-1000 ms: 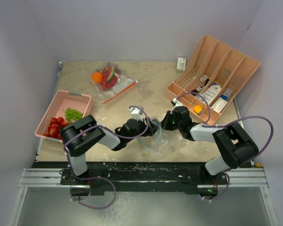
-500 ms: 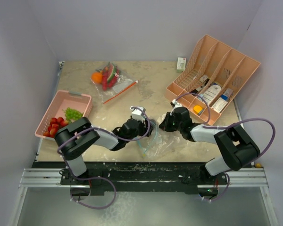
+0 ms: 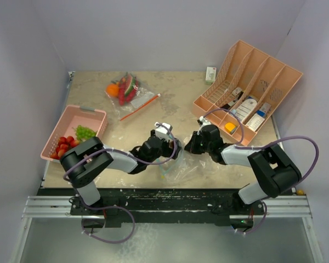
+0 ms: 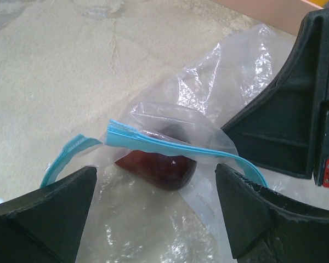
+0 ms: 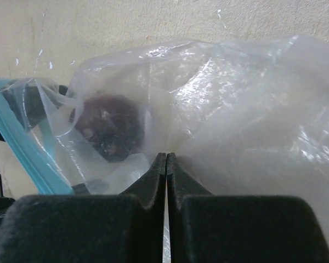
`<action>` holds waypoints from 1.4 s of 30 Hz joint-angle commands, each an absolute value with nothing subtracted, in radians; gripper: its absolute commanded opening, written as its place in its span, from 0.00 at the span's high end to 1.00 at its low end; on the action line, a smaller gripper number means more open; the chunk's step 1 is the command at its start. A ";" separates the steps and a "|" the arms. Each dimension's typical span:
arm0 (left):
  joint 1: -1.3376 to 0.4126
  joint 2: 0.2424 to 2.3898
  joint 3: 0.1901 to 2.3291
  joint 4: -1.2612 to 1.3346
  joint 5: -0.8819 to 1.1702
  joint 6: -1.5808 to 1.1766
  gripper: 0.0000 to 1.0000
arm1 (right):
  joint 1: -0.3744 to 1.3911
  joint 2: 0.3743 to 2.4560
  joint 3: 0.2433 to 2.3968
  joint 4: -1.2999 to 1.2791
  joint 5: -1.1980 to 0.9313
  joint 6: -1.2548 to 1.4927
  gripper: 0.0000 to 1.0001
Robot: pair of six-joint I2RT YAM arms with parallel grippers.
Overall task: Open the zip-top bag and remove the fake food
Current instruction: Pick up the fake fruit from the zipper food storage bag, then place the fake fruit in the bin.
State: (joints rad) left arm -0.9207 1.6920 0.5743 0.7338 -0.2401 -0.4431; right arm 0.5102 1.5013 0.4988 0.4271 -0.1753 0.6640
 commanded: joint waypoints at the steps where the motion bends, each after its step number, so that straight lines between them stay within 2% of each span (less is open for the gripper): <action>1: -0.922 1.759 0.669 0.747 -0.196 -0.414 0.11 | 0.515 1.469 0.495 0.423 -0.186 0.653 1.00; 8: -0.923 1.819 0.714 0.733 -0.214 -0.450 0.31 | 0.515 1.454 0.482 0.421 -0.186 0.654 1.00; 13: -0.923 1.822 0.712 0.747 -0.199 -0.462 0.53 | 0.515 1.453 0.476 0.424 -0.188 0.655 1.00; 15: -0.923 1.804 0.698 0.747 -0.196 -0.469 0.59 | 0.514 1.450 0.477 0.421 -0.184 0.655 1.00; 21: -0.923 1.657 0.623 0.651 -0.201 -0.494 0.58 | 0.513 1.443 0.465 0.421 -0.204 0.673 1.00; 28: -0.923 1.318 0.557 0.369 -0.287 -0.508 0.58 | 0.514 1.478 0.466 0.452 -0.205 0.677 1.00; 34: -0.907 1.021 0.606 -0.034 -0.472 -0.608 0.63 | 0.514 1.497 0.467 0.472 -0.204 0.680 1.00; 39: -0.724 0.848 0.706 -0.296 -0.504 -0.578 0.65 | 0.513 1.494 0.467 0.475 -0.205 0.676 1.00; 42: -0.565 0.835 0.783 -0.384 -0.564 -0.532 0.66 | 0.514 1.487 0.463 0.475 -0.214 0.674 1.00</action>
State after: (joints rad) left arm -0.7177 0.8658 0.6647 -0.1829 -0.4561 -0.5644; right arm 0.5102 1.4876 0.4706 0.4511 -0.1844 0.6750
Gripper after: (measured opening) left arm 0.447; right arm 0.004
